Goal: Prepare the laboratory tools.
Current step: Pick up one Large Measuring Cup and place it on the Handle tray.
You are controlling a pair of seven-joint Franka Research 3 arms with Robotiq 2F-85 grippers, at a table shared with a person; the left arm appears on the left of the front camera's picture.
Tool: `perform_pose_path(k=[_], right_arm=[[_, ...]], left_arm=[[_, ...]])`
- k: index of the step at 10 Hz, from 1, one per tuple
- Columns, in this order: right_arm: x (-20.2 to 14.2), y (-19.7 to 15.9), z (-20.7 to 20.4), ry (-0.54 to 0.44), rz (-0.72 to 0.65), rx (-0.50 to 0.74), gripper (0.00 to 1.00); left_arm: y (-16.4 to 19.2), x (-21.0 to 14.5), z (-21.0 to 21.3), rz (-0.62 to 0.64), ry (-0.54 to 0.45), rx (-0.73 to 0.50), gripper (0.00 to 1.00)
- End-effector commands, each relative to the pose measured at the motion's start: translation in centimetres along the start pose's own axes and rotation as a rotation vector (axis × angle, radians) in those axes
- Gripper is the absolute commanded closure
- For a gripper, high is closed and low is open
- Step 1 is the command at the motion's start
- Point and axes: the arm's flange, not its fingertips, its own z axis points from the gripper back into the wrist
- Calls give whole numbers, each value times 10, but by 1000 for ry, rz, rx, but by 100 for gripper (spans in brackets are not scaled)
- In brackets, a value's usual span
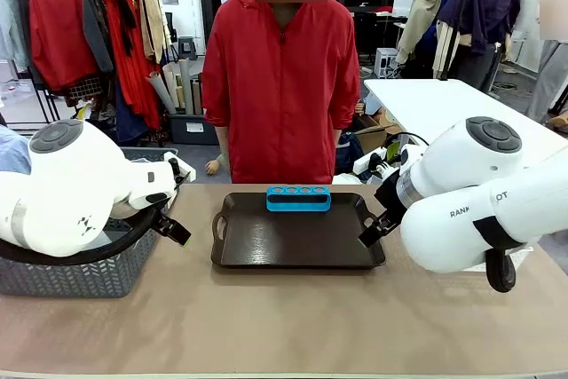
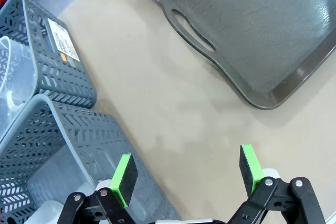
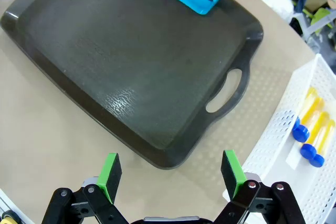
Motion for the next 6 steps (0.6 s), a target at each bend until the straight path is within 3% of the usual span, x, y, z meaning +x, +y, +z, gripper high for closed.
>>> perform_pose_path(k=[1,6], right_arm=[[0,0,0,0,-1,0,0],[5,8,4,11,20,28,0]], left_arm=[[0,0,0,0,0,0,0],[-3,3,7,4,33,-30,0]])
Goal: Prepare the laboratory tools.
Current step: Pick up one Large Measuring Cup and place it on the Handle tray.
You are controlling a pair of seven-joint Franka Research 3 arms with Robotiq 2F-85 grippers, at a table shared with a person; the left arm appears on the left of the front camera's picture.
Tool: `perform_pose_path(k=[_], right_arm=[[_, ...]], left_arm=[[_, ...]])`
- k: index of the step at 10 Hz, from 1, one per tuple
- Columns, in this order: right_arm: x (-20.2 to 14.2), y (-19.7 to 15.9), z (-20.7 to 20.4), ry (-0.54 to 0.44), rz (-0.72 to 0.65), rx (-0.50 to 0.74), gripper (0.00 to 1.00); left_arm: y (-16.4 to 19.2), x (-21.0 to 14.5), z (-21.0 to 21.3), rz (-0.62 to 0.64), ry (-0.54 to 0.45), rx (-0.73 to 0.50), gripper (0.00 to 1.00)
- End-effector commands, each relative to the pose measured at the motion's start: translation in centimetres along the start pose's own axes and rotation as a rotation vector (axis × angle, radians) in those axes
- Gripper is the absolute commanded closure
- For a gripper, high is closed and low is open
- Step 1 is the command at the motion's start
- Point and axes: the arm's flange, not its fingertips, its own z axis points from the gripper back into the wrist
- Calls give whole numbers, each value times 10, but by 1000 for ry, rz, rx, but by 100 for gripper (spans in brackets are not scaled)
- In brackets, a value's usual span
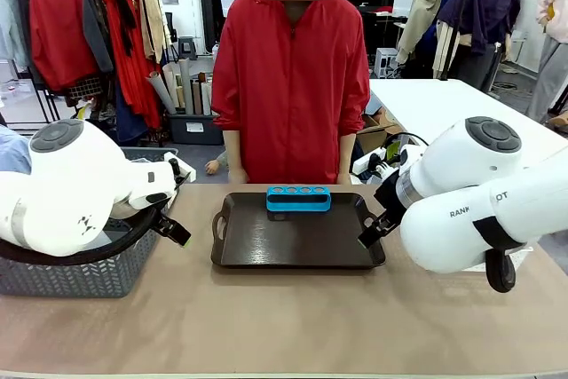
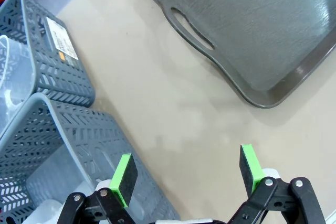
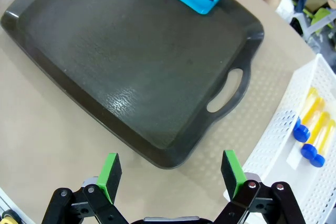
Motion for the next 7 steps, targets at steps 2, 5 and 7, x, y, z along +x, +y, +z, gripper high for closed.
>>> perform_pose_path(k=[2,5,7], right_arm=[[15,23,16,36,41,100,0],[38,32,48,37,64,177,0],[65,28,79,50,85,222,0]], left_arm=[[-4,13,27,-26,46,-112,0],[-3,31,60,-72,17,-204,0],[15,47,86,-127,-41,-289,0]])
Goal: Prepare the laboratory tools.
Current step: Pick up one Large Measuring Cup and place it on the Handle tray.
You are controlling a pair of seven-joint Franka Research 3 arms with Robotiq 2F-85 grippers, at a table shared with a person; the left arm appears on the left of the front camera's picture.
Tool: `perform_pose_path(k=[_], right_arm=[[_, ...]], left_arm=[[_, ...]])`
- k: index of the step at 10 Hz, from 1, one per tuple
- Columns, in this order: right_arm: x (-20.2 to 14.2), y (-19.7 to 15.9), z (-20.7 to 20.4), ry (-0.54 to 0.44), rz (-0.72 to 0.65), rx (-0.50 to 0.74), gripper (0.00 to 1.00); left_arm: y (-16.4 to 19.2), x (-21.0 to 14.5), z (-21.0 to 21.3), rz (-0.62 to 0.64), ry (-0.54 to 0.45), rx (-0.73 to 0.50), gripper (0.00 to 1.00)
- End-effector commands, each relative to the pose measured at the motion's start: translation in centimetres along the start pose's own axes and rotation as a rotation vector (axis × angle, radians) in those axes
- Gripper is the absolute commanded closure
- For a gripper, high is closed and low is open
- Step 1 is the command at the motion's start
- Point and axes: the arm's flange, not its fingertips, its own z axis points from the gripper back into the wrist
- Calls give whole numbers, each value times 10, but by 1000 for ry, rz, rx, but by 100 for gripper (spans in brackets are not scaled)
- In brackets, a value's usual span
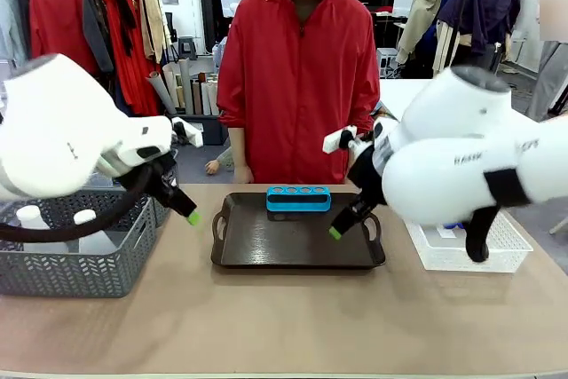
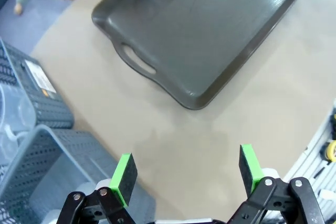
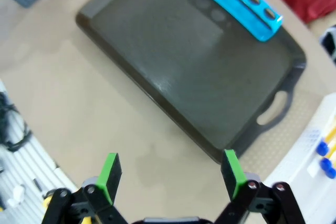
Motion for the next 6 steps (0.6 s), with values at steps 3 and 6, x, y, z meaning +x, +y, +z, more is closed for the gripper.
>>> perform_pose_path(k=[3,6], right_arm=[[38,-38,64,-12,36,139,0],[42,-73,101,-92,65,169,0]], left_arm=[[40,16,44,-122,-106,-140,0],[60,30,54,-131,-133,-173,0]])
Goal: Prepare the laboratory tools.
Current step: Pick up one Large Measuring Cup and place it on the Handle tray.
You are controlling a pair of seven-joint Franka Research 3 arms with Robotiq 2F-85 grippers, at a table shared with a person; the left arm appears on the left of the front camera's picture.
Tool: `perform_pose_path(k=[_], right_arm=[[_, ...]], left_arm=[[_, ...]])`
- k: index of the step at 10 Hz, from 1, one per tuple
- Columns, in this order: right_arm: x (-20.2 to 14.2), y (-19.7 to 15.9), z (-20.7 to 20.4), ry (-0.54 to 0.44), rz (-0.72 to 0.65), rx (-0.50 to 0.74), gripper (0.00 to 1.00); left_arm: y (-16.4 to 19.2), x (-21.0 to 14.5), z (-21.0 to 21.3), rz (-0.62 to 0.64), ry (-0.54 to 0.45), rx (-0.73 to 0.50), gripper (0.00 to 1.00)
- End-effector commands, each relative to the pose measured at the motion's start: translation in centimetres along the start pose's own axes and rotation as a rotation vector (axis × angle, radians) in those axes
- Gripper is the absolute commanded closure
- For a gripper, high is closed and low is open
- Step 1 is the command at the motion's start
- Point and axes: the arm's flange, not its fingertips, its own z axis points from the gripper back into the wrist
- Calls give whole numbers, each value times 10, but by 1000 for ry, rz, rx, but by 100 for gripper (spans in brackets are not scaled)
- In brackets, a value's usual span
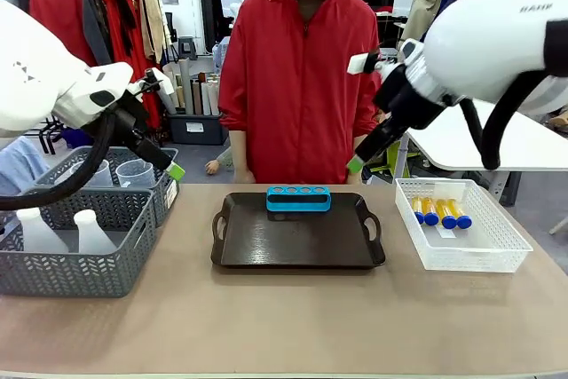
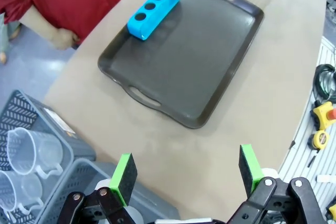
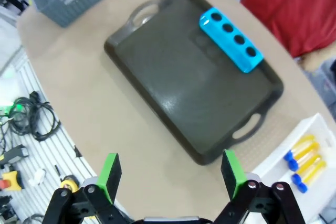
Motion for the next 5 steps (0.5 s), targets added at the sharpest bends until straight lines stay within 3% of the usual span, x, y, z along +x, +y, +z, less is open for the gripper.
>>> perform_pose_path(k=[1,3,4,5], right_arm=[[-5,-23,11,-59,3,39,0],[-11,-36,10,-131,-1,32,0],[-4,-24,16,-49,-15,8,0],[-4,-24,16,-49,-15,8,0]], left_arm=[[16,6,-4,-7,-17,-25,0],[7,3,-1,3,-5,-6,0],[7,3,-1,3,-5,-6,0],[7,3,-1,3,-5,-6,0]])
